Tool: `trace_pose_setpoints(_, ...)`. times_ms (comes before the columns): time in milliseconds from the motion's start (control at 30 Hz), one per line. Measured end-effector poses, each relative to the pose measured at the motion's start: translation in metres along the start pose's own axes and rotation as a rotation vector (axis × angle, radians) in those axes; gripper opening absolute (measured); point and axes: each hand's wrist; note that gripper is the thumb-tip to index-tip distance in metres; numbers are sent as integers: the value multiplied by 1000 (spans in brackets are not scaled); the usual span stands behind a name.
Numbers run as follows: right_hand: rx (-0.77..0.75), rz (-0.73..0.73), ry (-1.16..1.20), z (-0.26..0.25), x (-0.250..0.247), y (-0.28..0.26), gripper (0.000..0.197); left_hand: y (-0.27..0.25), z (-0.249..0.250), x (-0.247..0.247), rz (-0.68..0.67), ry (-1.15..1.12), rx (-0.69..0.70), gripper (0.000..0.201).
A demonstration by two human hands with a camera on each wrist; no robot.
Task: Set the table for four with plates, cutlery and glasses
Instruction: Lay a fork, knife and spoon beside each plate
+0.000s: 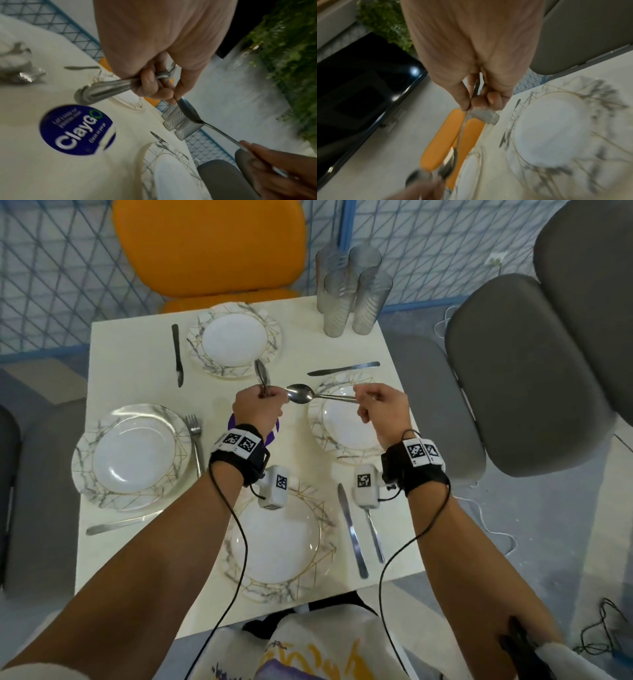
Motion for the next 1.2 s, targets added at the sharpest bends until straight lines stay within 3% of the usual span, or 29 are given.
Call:
trace_pose_setpoints(267, 177, 146, 128, -10, 0, 145, 16, 66, 42, 61, 57, -20, -123, 10)
trace_pose_setpoints(500, 309, 167, -40, 2, 4, 217, 12, 124, 52, 106, 51, 82, -212, 5)
trace_pose_setpoints(633, 336, 181, -177, 20, 8, 245, 9, 153, 50, 122, 34, 148, -278, 18)
trace_pose_setpoints(933, 180, 89, -625, 45, 11, 279, 13, 176, 45, 137, 36, 312, -281, 26)
trace_pose_setpoints(1200, 74, 13, -757, 67, 8, 284, 5, 181, 39, 143, 17, 344, -263, 27)
Point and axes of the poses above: each hand's wrist, its own y-axis towards the middle knuckle, its own x-axis out of the palm, z = x × y, and after that the axes turned 6 degrees about y, right-handed
